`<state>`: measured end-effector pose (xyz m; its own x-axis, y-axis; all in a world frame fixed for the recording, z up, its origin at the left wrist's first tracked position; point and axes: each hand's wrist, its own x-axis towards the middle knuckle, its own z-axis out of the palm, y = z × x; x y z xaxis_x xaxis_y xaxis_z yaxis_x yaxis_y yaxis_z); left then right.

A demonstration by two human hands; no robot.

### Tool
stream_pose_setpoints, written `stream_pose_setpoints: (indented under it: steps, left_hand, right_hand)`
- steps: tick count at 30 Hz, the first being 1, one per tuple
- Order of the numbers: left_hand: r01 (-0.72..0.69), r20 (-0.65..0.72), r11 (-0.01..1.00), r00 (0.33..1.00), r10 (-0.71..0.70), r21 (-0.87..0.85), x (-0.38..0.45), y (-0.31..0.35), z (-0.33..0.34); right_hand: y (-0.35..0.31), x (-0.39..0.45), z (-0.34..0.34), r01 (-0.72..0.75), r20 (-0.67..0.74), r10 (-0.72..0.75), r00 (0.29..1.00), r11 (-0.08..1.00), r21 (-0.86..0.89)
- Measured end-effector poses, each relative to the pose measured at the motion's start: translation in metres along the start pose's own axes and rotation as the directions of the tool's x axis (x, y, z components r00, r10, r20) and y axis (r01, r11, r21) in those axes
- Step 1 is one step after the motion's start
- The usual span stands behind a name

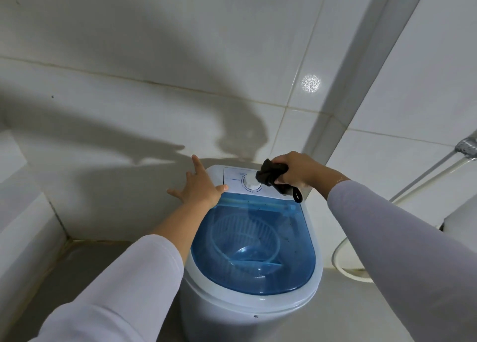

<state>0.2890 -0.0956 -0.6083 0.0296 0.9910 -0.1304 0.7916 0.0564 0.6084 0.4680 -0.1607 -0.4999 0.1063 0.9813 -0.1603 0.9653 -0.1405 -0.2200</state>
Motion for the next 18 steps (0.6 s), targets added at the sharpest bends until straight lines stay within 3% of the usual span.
stream_pose_setpoints:
  steps: [8, 13, 15, 18]
  left_hand:
    - [-0.027, 0.003, 1.0, 1.0, 0.027, -0.007, -0.028, -0.039, -0.025]
    - [0.055, 0.151, 0.993, 0.988, -0.039, -0.101, -0.045, -0.085, -0.023]
    - [0.08, 0.198, 0.988, 0.979, -0.053, -0.132, -0.053, -0.095, -0.02]
    - [0.096, 0.232, 0.979, 0.971, -0.052, -0.18, -0.063, -0.103, -0.018]
  right_hand:
    - [-0.019, -0.003, -0.002, -0.009, -0.109, 0.029, 0.994, 0.985, 0.173]
    - [-0.067, -0.012, 0.024, 0.132, -0.134, -0.117, 0.984, 0.985, 0.11]
    - [-0.083, -0.011, 0.036, 0.14, -0.172, -0.12, 0.978, 0.985, 0.105]
    - [-0.1, -0.006, 0.051, 0.119, -0.249, -0.06, 0.967, 0.966, 0.229]
